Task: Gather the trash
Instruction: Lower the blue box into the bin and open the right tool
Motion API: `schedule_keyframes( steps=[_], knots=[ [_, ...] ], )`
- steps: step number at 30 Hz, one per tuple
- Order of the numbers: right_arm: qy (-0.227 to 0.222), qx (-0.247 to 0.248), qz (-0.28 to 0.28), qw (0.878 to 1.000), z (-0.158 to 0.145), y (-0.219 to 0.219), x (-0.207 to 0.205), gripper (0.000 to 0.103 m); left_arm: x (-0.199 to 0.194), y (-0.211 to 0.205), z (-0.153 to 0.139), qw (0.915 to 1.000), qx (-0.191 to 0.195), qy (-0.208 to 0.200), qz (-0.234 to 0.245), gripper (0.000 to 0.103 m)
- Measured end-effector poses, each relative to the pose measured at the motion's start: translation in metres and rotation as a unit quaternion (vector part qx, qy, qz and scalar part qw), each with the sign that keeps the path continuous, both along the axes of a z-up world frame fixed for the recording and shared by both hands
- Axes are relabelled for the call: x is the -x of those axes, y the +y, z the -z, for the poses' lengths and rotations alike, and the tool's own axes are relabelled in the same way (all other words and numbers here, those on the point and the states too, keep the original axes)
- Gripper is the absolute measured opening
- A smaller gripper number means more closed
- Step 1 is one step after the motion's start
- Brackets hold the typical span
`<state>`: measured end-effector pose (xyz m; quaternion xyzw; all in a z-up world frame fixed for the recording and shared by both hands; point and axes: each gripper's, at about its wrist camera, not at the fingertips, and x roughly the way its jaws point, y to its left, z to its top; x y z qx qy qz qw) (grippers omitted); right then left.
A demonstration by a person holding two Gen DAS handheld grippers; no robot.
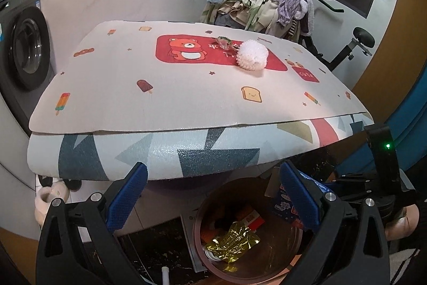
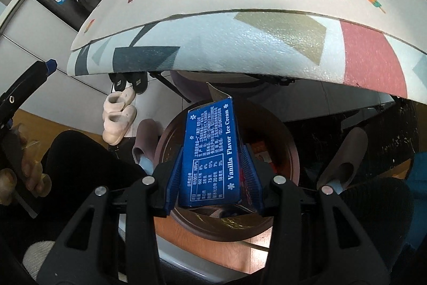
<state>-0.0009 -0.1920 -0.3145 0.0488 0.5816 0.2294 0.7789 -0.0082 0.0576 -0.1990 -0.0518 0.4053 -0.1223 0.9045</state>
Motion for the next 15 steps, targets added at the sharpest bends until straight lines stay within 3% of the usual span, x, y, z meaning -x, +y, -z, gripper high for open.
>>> schedule_keyframes(
  steps=[15],
  knots=[
    [0.008, 0.007, 0.02, 1.0, 0.0042, -0.0012, -0.0012, 0.047, -0.0004, 0.0012, 0.0043, 1.0, 0.0, 0.008, -0.004, 0.097]
  ],
)
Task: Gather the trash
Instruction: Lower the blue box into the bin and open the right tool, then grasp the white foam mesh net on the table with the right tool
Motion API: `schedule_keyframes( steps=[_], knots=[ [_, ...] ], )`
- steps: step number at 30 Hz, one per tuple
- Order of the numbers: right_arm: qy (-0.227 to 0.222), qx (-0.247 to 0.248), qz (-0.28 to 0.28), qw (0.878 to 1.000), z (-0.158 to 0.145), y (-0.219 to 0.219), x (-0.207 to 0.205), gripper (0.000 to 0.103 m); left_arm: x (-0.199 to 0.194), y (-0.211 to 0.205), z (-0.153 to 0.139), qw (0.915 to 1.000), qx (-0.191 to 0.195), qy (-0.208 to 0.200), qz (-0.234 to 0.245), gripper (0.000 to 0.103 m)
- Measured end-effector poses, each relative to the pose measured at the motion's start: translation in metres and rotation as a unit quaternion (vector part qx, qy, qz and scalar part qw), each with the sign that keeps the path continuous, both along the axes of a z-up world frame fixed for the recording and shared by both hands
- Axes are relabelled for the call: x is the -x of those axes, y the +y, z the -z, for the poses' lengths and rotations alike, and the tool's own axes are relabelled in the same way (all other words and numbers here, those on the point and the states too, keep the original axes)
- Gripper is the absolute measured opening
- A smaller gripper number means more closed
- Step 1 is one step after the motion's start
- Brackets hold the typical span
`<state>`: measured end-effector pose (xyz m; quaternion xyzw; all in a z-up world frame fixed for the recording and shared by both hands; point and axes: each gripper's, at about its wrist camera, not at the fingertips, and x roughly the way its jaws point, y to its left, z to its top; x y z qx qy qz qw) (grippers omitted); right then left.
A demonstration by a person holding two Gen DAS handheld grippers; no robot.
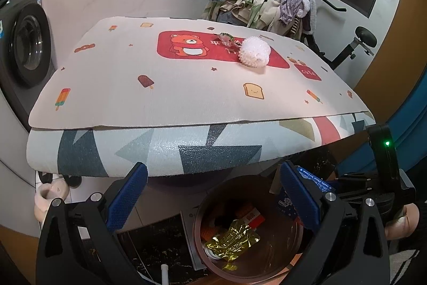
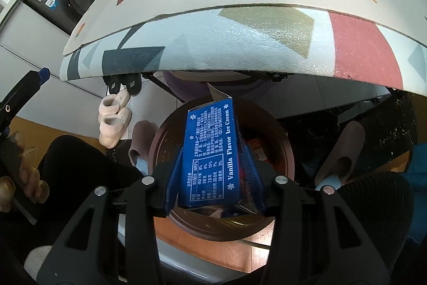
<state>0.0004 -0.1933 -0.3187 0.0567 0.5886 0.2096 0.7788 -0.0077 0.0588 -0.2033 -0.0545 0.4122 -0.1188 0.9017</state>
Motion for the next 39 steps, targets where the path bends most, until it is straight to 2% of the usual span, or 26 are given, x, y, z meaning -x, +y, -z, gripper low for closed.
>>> schedule_keyframes(
  steps=[4, 6, 9, 12, 16, 24, 28, 30, 32, 34, 39],
  knots=[
    [0.006, 0.006, 0.006, 1.0, 0.003, -0.002, -0.001, 0.05, 0.001, 0.0, 0.002, 1.0, 0.0, 0.002, 0.0, 0.097],
    [0.007, 0.008, 0.011, 1.0, 0.004, -0.004, -0.002, 0.068, 0.001, 0.0, 0.003, 1.0, 0.0, 0.003, -0.001, 0.097],
    [0.003, 0.015, 0.018, 1.0, 0.004, -0.006, -0.002, 0.087, 0.001, 0.0, 0.003, 1.0, 0.0, 0.003, -0.001, 0.097],
    [0.0, 0.017, 0.019, 1.0, 0.003, -0.008, -0.002, 0.093, 0.002, 0.0, 0.004, 1.0, 0.001, 0.004, -0.003, 0.097],
    [-0.012, 0.027, 0.013, 0.999, -0.001, -0.008, -0.004, 0.095, -0.001, 0.002, 0.007, 0.9999, 0.005, 0.007, -0.006, 0.097],
    [-0.085, 0.045, 0.002, 0.995, -0.031, -0.012, -0.017, 0.097, -0.012, 0.008, 0.003, 0.9998, 0.009, 0.004, -0.015, 0.097],
    [-0.115, 0.048, 0.004, 0.992, -0.046, -0.017, -0.033, 0.097, -0.022, 0.016, -0.001, 0.9996, 0.023, 0.0, -0.017, 0.097],
    [-0.128, 0.036, 0.003, 0.991, -0.054, -0.021, -0.045, 0.097, -0.025, 0.018, -0.006, 0.9994, 0.031, -0.015, -0.004, 0.097],
    [-0.141, 0.016, -0.003, 0.99, -0.062, -0.025, -0.055, 0.097, -0.03, 0.017, -0.011, 0.9995, 0.021, -0.024, 0.004, 0.097],
    [-0.152, 0.007, -0.006, 0.988, -0.07, -0.026, -0.068, 0.097, -0.036, 0.017, -0.015, 0.9995, 0.006, -0.032, 0.002, 0.097],
    [-0.172, -0.019, 0.004, 0.985, -0.083, -0.031, -0.113, 0.097, -0.057, 0.026, -0.027, 0.9984, 0.012, -0.053, -0.016, 0.097]
  ],
)
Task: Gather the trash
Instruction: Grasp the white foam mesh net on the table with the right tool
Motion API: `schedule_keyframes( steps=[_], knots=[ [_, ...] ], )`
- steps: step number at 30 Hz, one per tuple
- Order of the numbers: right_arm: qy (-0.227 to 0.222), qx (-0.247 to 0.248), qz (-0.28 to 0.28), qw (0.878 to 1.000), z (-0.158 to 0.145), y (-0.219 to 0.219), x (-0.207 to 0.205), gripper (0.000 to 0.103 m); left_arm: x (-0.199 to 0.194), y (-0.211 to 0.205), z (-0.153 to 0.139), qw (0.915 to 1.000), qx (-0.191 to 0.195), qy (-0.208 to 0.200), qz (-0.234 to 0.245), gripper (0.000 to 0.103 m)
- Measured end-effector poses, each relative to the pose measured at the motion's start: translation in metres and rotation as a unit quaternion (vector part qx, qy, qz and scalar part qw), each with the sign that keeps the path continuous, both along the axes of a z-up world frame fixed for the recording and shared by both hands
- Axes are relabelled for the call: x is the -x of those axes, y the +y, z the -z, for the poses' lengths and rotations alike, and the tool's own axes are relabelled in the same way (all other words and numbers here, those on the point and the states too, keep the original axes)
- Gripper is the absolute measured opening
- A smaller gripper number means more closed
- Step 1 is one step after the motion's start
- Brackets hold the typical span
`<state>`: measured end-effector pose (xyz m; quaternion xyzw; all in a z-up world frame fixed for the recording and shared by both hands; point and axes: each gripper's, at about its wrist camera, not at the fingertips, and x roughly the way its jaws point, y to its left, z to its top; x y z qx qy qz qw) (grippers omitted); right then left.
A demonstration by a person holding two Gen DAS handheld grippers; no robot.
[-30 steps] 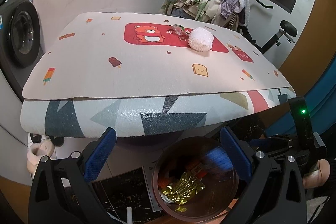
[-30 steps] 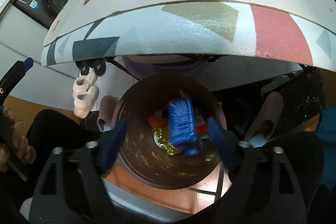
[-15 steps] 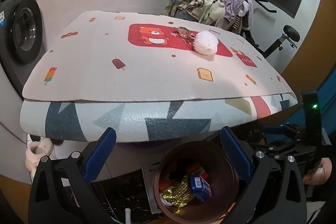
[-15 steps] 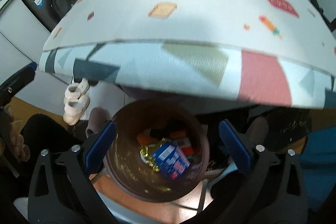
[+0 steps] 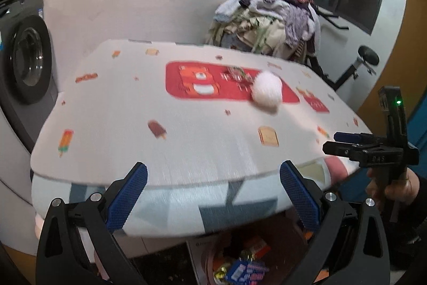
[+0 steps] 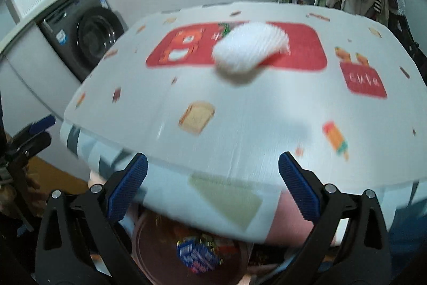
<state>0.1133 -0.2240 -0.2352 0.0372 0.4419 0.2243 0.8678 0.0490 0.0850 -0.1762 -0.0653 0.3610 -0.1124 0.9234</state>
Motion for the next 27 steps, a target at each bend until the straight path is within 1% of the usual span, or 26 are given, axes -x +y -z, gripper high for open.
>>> schedule_keyframes(
  steps=[2, 4, 7, 8, 9, 10, 13, 16, 19, 20, 22, 23, 24, 25, 27],
  knots=[
    [-0.005, -0.01, 0.011, 1.0, -0.002, -0.004, -0.022, 0.097, -0.011, 0.002, -0.005, 0.9999, -0.011, -0.006, -0.008, 0.097],
    [-0.005, -0.021, 0.029, 0.999, -0.002, -0.007, -0.043, 0.097, -0.024, 0.003, -0.007, 0.9996, -0.026, 0.006, -0.009, 0.097],
    [-0.001, -0.045, 0.051, 0.998, 0.0, -0.013, -0.069, 0.097, -0.039, 0.004, -0.009, 0.9994, -0.031, 0.012, -0.003, 0.097],
    [0.0, -0.055, 0.059, 0.997, 0.0, -0.014, -0.08, 0.095, -0.044, 0.003, -0.009, 0.9994, -0.033, 0.015, -0.002, 0.097],
    [0.002, -0.064, 0.064, 0.996, 0.0, -0.014, -0.089, 0.091, -0.047, 0.003, -0.01, 0.9994, -0.032, 0.016, -0.001, 0.097],
    [0.004, -0.07, 0.068, 0.995, 0.001, -0.014, -0.098, 0.09, -0.053, 0.004, -0.01, 0.9994, -0.029, 0.021, -0.001, 0.097],
    [0.006, -0.083, 0.087, 0.993, 0.004, -0.013, -0.122, 0.089, -0.064, 0.006, -0.008, 0.9993, -0.018, 0.03, -0.009, 0.097],
    [0.025, -0.103, 0.105, 0.989, 0.013, -0.009, -0.145, 0.089, -0.073, 0.007, -0.004, 0.999, -0.011, 0.04, -0.018, 0.097],
    [0.041, -0.107, 0.118, 0.986, 0.023, -0.005, -0.163, 0.088, -0.08, 0.003, -0.002, 0.9988, -0.003, 0.046, -0.018, 0.097],
    [0.051, -0.112, 0.117, 0.985, 0.029, -0.002, -0.17, 0.085, -0.082, 0.002, -0.001, 0.9987, -0.006, 0.047, -0.018, 0.097],
    [0.069, -0.112, 0.111, 0.985, 0.037, 0.001, -0.177, 0.07, -0.086, -0.002, 0.0, 0.9985, -0.008, 0.051, -0.017, 0.097],
    [0.076, -0.113, 0.105, 0.985, 0.04, 0.002, -0.179, 0.06, -0.089, -0.003, 0.0, 0.9983, -0.009, 0.055, -0.016, 0.097],
    [0.07, -0.117, 0.101, 0.986, 0.039, 0.002, -0.177, 0.052, -0.092, -0.004, 0.0, 0.9982, -0.006, 0.058, -0.013, 0.097],
    [0.058, -0.117, 0.099, 0.986, 0.034, 0.001, -0.174, 0.047, -0.096, -0.005, 0.0, 0.9981, 0.006, 0.061, -0.007, 0.097],
    [0.041, -0.118, 0.098, 0.987, 0.027, -0.005, -0.168, 0.031, -0.104, -0.004, 0.0, 0.9972, 0.025, 0.071, -0.008, 0.097]
  ],
)
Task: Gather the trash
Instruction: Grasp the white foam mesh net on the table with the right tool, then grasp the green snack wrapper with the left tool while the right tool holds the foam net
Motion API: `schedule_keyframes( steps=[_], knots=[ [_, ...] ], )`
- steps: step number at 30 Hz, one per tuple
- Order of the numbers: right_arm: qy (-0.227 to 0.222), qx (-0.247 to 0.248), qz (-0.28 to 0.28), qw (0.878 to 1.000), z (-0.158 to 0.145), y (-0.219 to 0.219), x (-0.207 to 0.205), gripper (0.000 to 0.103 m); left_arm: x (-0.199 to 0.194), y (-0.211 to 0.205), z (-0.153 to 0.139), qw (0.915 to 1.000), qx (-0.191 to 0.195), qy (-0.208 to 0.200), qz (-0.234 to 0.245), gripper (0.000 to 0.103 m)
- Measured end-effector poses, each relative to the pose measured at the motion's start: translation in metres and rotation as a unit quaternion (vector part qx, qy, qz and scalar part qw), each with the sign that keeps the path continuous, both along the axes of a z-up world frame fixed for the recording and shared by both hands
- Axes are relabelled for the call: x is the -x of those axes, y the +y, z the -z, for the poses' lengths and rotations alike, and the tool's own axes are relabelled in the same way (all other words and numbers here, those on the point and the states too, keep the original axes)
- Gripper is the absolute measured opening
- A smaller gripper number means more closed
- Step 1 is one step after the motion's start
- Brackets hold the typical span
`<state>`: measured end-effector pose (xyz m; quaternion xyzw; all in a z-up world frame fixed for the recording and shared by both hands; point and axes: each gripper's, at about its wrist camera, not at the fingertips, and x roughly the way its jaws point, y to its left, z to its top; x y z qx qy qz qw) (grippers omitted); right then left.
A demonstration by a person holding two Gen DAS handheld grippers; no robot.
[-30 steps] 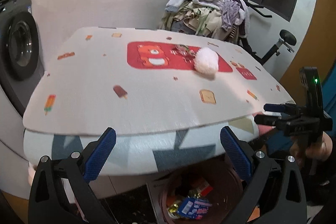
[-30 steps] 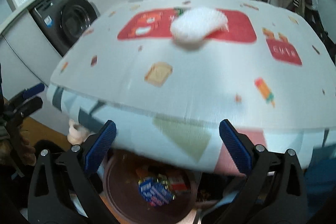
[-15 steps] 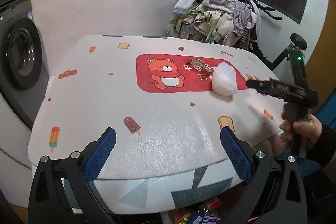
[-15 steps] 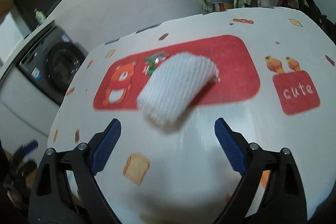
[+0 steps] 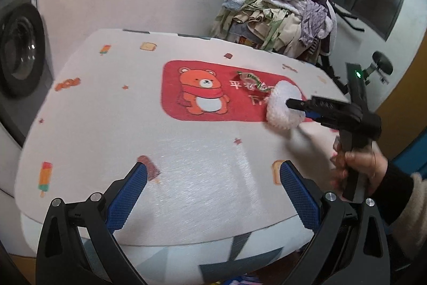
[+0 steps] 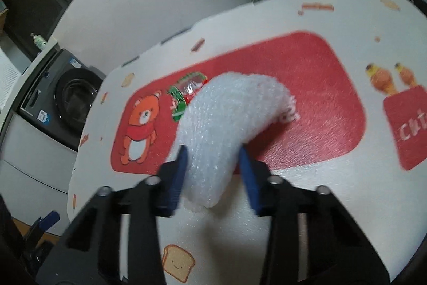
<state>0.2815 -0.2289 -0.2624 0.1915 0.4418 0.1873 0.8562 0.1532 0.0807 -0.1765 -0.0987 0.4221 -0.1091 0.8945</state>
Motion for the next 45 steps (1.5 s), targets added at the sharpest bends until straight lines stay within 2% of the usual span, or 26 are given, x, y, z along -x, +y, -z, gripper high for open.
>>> schedule_keyframes(
  steps=[1, 3, 7, 8, 11, 14, 15, 19, 23, 25, 26, 27, 32, 37, 45],
  knots=[
    [-0.008, 0.0, 0.003, 1.0, -0.004, -0.004, 0.003, 0.031, -0.007, 0.0, 0.001, 0.9999, 0.01, 0.007, -0.001, 0.097],
    [-0.032, -0.001, 0.016, 0.999, -0.014, -0.018, 0.012, 0.03, -0.019, -0.003, 0.001, 0.9994, 0.029, 0.019, 0.003, 0.081],
    [-0.059, 0.018, 0.038, 0.997, -0.026, -0.045, 0.024, 0.03, -0.06, -0.019, 0.006, 0.9937, 0.098, 0.047, 0.03, 0.066],
    [-0.064, 0.025, 0.043, 0.997, -0.028, -0.052, 0.027, 0.03, -0.072, -0.026, 0.007, 0.9914, 0.114, 0.05, 0.038, 0.06],
    [-0.075, 0.046, 0.056, 0.995, -0.032, -0.07, 0.035, 0.03, -0.109, -0.049, 0.013, 0.9868, 0.144, 0.064, 0.039, 0.058],
    [-0.083, 0.057, 0.071, 0.992, -0.034, -0.091, 0.047, 0.03, -0.147, -0.069, 0.024, 0.9819, 0.169, 0.083, 0.023, 0.057],
    [-0.083, 0.057, 0.075, 0.992, -0.033, -0.098, 0.051, 0.03, -0.16, -0.075, 0.03, 0.98, 0.177, 0.09, 0.015, 0.054],
    [-0.086, 0.061, 0.09, 0.99, -0.032, -0.121, 0.068, 0.03, -0.199, -0.09, 0.044, 0.9758, 0.192, 0.103, -0.013, 0.05],
    [-0.087, 0.063, 0.104, 0.989, -0.029, -0.14, 0.086, 0.03, -0.226, -0.104, 0.057, 0.9763, 0.184, 0.111, -0.027, 0.05],
    [-0.083, 0.055, 0.111, 0.989, -0.026, -0.146, 0.092, 0.03, -0.233, -0.111, 0.063, 0.9779, 0.171, 0.116, -0.028, 0.037],
    [-0.079, 0.049, 0.116, 0.989, -0.024, -0.151, 0.096, 0.03, -0.236, -0.113, 0.067, 0.9797, 0.158, 0.12, -0.026, 0.019],
    [-0.078, 0.045, 0.118, 0.989, -0.023, -0.153, 0.098, 0.03, -0.236, -0.115, 0.068, 0.9813, 0.146, 0.122, -0.027, 0.012],
    [-0.078, 0.042, 0.118, 0.989, -0.025, -0.152, 0.107, 0.03, -0.218, -0.111, 0.058, 0.9891, 0.108, 0.1, -0.004, 0.012],
    [-0.082, 0.047, 0.1, 0.991, -0.03, -0.137, 0.114, 0.03, -0.18, -0.102, 0.033, 0.9952, 0.059, 0.068, 0.039, 0.012],
    [-0.086, 0.074, 0.043, 0.993, -0.043, -0.099, 0.134, 0.03, -0.11, -0.068, -0.006, 0.9969, 0.053, 0.031, 0.05, 0.012]
  ],
)
